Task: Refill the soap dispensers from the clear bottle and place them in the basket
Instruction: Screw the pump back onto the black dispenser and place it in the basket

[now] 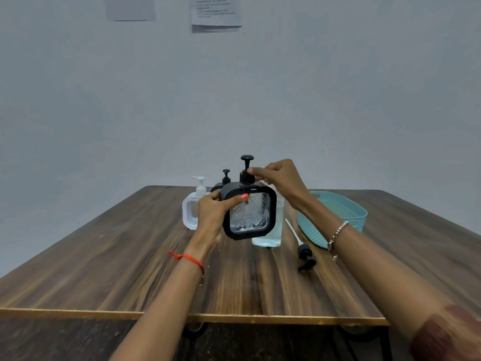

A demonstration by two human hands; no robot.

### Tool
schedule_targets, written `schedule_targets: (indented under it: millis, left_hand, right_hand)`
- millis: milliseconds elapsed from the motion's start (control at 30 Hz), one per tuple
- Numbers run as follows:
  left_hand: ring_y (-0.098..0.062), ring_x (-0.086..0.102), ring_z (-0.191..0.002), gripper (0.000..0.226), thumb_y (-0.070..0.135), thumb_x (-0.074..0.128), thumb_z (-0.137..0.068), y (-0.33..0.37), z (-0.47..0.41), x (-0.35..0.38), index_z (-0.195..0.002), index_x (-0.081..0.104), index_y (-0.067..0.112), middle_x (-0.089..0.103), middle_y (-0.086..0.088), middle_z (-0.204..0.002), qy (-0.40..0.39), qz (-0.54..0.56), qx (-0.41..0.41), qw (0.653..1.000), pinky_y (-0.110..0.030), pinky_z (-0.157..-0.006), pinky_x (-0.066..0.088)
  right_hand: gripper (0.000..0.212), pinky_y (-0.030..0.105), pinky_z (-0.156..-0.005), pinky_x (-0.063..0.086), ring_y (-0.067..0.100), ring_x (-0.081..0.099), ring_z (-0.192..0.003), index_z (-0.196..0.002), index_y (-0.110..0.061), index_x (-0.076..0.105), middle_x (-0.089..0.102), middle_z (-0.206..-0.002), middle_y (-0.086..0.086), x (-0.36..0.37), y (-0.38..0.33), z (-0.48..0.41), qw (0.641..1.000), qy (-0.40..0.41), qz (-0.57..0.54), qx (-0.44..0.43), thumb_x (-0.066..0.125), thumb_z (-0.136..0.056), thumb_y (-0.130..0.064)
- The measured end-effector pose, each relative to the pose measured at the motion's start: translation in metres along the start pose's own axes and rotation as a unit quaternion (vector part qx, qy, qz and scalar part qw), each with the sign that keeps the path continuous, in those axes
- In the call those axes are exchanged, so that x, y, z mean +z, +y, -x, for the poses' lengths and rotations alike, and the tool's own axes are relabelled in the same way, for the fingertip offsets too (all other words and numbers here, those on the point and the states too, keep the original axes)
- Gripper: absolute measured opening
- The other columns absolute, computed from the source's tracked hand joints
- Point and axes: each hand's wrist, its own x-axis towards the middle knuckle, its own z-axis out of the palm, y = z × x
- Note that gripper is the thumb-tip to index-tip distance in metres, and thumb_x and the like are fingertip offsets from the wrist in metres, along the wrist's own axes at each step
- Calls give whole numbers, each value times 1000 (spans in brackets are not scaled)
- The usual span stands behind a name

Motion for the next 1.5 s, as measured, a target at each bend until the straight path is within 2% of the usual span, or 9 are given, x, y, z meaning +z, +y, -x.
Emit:
schedule_targets:
  millis: [133,233,400,533,800,1100,1200,1400,1500]
  left_hand:
    - [-19,69,-66,28,0,81,-62,1,-3,-2,-87,70,4,72,-7,-76,2,-4,-3,1000,-27,-60,56]
    - [-21,69,-66,29,0,80,-62,0,-6,-1,-89,70,1,72,-9,-77,-6,0,-5,1000,-31,-66,58]
    - [-30,68,-78,30,1,80,-62,-1,-14,4,-91,70,1,71,-16,-86,-18,-3,-10,1000,-40,-79,57]
    - [-28,70,-80,30,2,80,-63,-3,-18,6,-92,70,3,71,-17,-91,-31,-16,-2,999,-38,-78,57]
    - [-20,70,-69,24,-1,77,-66,-3,-19,2,-88,70,4,73,-7,-76,-46,-19,-11,999,-28,-64,58]
    - [-19,70,-65,26,-3,79,-63,-4,-20,9,-87,70,1,73,-7,-74,-18,-27,13,999,-27,-60,57]
    - [-16,70,-64,22,-4,77,-65,-4,-18,10,-83,70,5,73,-2,-69,-38,-29,11,999,-24,-58,56]
    - [-27,70,-78,34,1,79,-63,-2,-22,4,-95,70,0,72,-16,-90,-42,-23,4,999,-35,-75,58]
    - [-28,70,-79,35,1,79,-62,-2,-24,3,-96,70,0,72,-16,-89,-51,-29,-3,998,-36,-77,58]
  right_hand:
    - [17,22,-66,43,7,57,-73,-83,3,68,65,-79,6,-5,-5,-2,998,-57,-14,12,65,-78,-13]
    - [27,7,-64,46,4,60,-76,-107,-1,64,65,-90,4,-3,-6,-2,994,-108,-22,11,61,-80,3]
    - [16,17,-58,47,8,59,-56,-79,-8,70,63,-65,-2,-1,-4,-6,996,-81,7,23,80,-69,-17]
    - [39,22,-55,37,9,46,-52,-58,-15,49,49,-59,-2,8,-1,-9,997,-32,69,28,83,-63,-34]
    - [17,18,-65,50,11,64,-66,-88,-2,71,68,-76,6,-4,-1,-13,985,-148,-32,79,70,-80,-17]
    - [37,35,-57,45,24,58,-53,-52,-2,60,64,-61,21,21,-1,-4,994,65,78,31,82,-64,-29]
    - [47,37,-54,38,22,45,-45,-40,-13,44,46,-41,5,27,4,-2,986,107,128,18,78,-65,-34]
    - [15,16,-59,47,6,62,-57,-70,-9,68,66,-64,0,5,-1,-5,998,-55,-18,37,77,-73,-20]
    - [15,23,-74,52,15,65,-74,-94,-5,70,70,-82,7,-5,1,-10,988,-135,-52,54,70,-80,-11]
